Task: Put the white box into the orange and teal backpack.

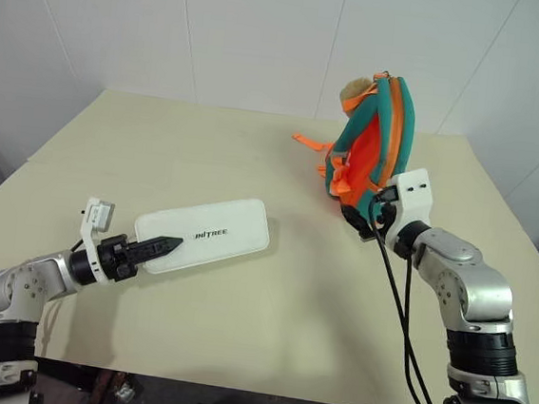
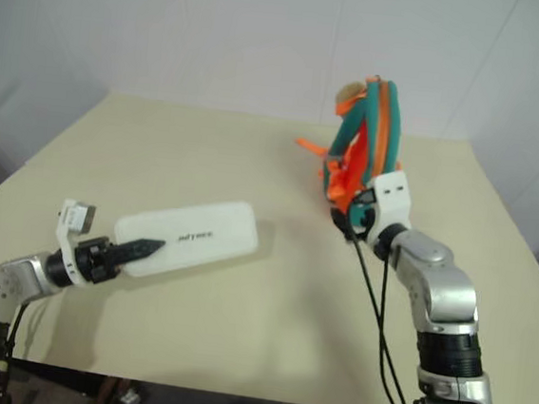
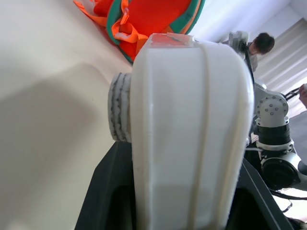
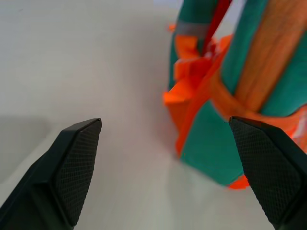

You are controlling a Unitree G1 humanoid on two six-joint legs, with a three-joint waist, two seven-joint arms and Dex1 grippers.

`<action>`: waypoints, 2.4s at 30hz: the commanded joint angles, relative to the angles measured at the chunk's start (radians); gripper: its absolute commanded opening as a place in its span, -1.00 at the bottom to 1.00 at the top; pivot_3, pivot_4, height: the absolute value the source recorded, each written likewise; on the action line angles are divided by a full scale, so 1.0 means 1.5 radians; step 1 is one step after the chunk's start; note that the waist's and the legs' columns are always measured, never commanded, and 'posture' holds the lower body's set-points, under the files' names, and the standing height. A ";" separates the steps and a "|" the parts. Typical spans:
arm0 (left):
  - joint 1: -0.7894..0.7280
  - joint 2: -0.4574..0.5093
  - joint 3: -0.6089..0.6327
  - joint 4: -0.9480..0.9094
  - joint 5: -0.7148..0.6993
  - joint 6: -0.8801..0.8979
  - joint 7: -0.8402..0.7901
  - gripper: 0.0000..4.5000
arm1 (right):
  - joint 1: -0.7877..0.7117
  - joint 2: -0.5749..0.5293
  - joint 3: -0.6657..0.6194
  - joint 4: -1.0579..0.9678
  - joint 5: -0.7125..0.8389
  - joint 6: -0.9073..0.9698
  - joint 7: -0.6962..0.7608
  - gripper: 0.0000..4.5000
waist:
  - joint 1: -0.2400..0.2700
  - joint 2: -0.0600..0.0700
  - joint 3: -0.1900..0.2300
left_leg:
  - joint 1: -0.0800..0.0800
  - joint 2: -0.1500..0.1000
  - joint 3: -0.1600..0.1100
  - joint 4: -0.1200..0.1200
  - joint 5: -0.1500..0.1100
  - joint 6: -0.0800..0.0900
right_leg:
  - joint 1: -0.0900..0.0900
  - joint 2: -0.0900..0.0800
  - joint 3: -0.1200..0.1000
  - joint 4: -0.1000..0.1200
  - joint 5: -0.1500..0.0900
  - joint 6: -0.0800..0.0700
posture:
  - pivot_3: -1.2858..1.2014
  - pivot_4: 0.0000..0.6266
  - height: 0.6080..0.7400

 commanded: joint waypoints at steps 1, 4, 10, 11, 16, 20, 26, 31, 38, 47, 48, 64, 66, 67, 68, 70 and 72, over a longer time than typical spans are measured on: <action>0.017 0.001 0.004 -0.042 -0.026 -0.012 0.000 -0.42 | -0.023 0.003 -0.043 -0.090 -0.011 0.021 -0.060 1.00 | 0.000 0.000 0.000 | 0.000 0.000 0.000 0.000 0.000 0.000 | 0.000 0.000 0.000 0.000 0.000 0.000 | 0.03 -0.52 1.00; 0.014 -0.002 0.006 -0.036 -0.028 -0.017 0.007 -0.42 | -0.024 0.010 -0.051 -0.111 -0.026 0.025 -0.097 1.00 | 0.000 0.000 0.000 | 0.000 0.000 0.000 0.000 0.000 0.000 | 0.000 0.000 0.000 0.001 0.000 0.000 | 0.03 -0.52 1.00; 0.004 -0.012 -0.002 -0.027 -0.031 -0.026 0.012 -0.42 | -0.051 0.039 -0.055 -0.020 -0.066 -0.059 -0.150 1.00 | -0.002 0.000 0.000 | 0.000 0.000 0.000 0.000 0.000 0.001 | 0.000 0.000 0.000 0.001 0.000 0.000 | 0.03 -0.52 1.00; 0.003 -0.014 -0.003 -0.027 -0.031 -0.027 0.013 -0.42 | -0.058 0.047 -0.055 -0.001 -0.068 -0.073 -0.153 1.00 | -0.003 0.000 0.000 | 0.000 0.000 0.000 0.000 0.000 0.001 | 0.000 0.000 0.000 0.001 0.000 0.000 | 0.03 -0.52 1.00; 0.007 -0.020 -0.001 -0.036 -0.039 -0.028 0.017 -0.42 | -0.088 0.080 -0.057 0.093 -0.074 -0.140 -0.166 1.00 | -0.007 0.000 0.000 | 0.000 0.000 0.000 0.000 0.000 0.000 | 0.000 0.000 0.000 0.001 0.000 0.000 | 0.03 -0.52 1.00; 0.017 -0.020 0.007 -0.044 -0.047 -0.028 0.024 -0.42 | -0.109 0.099 -0.057 0.151 -0.074 -0.177 -0.171 1.00 | -0.012 0.000 0.000 | 0.000 0.000 0.000 -0.001 0.000 0.000 | 0.000 0.000 0.000 0.001 0.000 0.000 | 0.03 -0.52 1.00; 0.031 -0.025 0.012 -0.053 -0.058 -0.036 0.035 -0.42 | -0.157 0.130 -0.052 0.278 -0.086 -0.280 -0.188 1.00 | -0.021 0.000 0.000 | 0.000 0.000 0.000 0.000 0.001 0.000 | 0.000 0.000 0.000 0.002 0.000 0.000 | 0.03 -0.52 1.00; 0.032 -0.036 0.004 -0.055 -0.061 -0.043 0.044 -0.42 | -0.198 0.144 -0.056 0.385 -0.091 -0.364 -0.206 0.57 | -0.023 0.000 0.000 | 0.001 0.000 0.000 0.000 0.001 0.000 | 0.000 0.000 0.000 0.003 0.000 0.000 | 0.03 -0.52 1.00; 0.032 -0.040 0.002 -0.056 -0.066 -0.048 0.051 -0.42 | -0.211 0.143 -0.052 0.434 -0.092 -0.419 -0.195 -0.52 | -0.023 0.000 0.000 | 0.001 0.000 0.000 0.001 0.001 0.000 | 0.000 0.000 0.000 0.003 0.000 0.000 | 0.03 -0.52 1.00; 0.031 -0.045 -0.007 -0.043 -0.063 -0.063 0.050 -0.42 | -0.131 0.089 -0.054 0.255 -0.041 -0.285 -0.094 -1.00 | -0.021 0.000 0.000 | 0.001 0.000 0.000 0.000 0.001 0.000 | 0.000 0.000 -0.001 0.003 0.000 0.000 | 0.03 -0.52 1.00; 0.029 -0.045 -0.008 -0.039 -0.062 -0.064 0.049 -0.42 | -0.114 0.074 -0.056 0.217 -0.028 -0.250 -0.077 -1.00 | -0.019 0.000 0.000 | 0.001 0.000 0.000 0.000 0.001 0.000 | 0.000 -0.001 -0.001 0.003 0.000 0.000 | 0.03 -0.52 1.00; -0.052 -0.056 -0.084 0.098 -0.018 -0.116 -0.007 -0.42 | 0.102 -0.131 -0.214 -0.234 0.096 0.168 -0.034 -1.00 | -0.002 0.000 0.000 | 0.000 -0.001 0.000 0.000 0.000 0.002 | 0.000 -0.001 -0.002 0.002 0.000 0.000 | 0.03 -0.52 1.00; -0.074 -0.057 -0.097 0.131 -0.005 -0.127 -0.021 -0.42 | 0.143 -0.132 -0.253 -0.290 0.111 0.213 -0.041 -1.00 | 0.005 0.000 0.000 | 0.000 -0.001 0.000 0.000 0.000 0.002 | 0.000 -0.001 -0.002 0.002 0.000 0.000 | 0.03 -0.52 1.00; -0.086 -0.058 -0.104 0.148 0.001 -0.133 -0.030 -0.42 | 0.168 -0.130 -0.270 -0.319 0.117 0.230 -0.041 -1.00 | 0.006 0.000 0.000 | 0.000 -0.002 0.000 0.000 0.000 0.002 | 0.000 -0.002 -0.002 0.002 0.000 0.000 | 0.03 -0.52 1.00; -0.099 -0.060 -0.111 0.167 0.009 -0.140 -0.037 -0.42 | 0.196 -0.129 -0.287 -0.345 0.121 0.249 -0.041 -1.00 | 0.009 0.000 0.000 | 0.000 -0.002 0.000 0.000 0.000 0.002 | 0.000 -0.002 -0.002 0.001 0.000 0.000 | 0.03 -0.52 1.00; -0.121 -0.063 -0.122 0.196 0.022 -0.150 -0.051 -0.42 | 0.234 -0.124 -0.314 -0.380 0.129 0.270 -0.040 -1.00 | 0.015 0.000 0.000 | 0.000 -0.002 0.000 0.001 0.000 0.002 | 0.000 -0.002 -0.002 0.001 0.000 0.000 | 0.03 -0.52 1.00; -0.142 -0.067 -0.131 0.218 0.033 -0.157 -0.062 -0.42 | 0.267 -0.121 -0.331 -0.394 0.132 0.269 -0.034 -1.00 | 0.018 0.000 0.000 | 0.000 -0.002 0.000 0.001 0.000 0.002 | 0.000 -0.002 -0.002 0.002 0.000 0.000 | 0.03 -0.52 1.00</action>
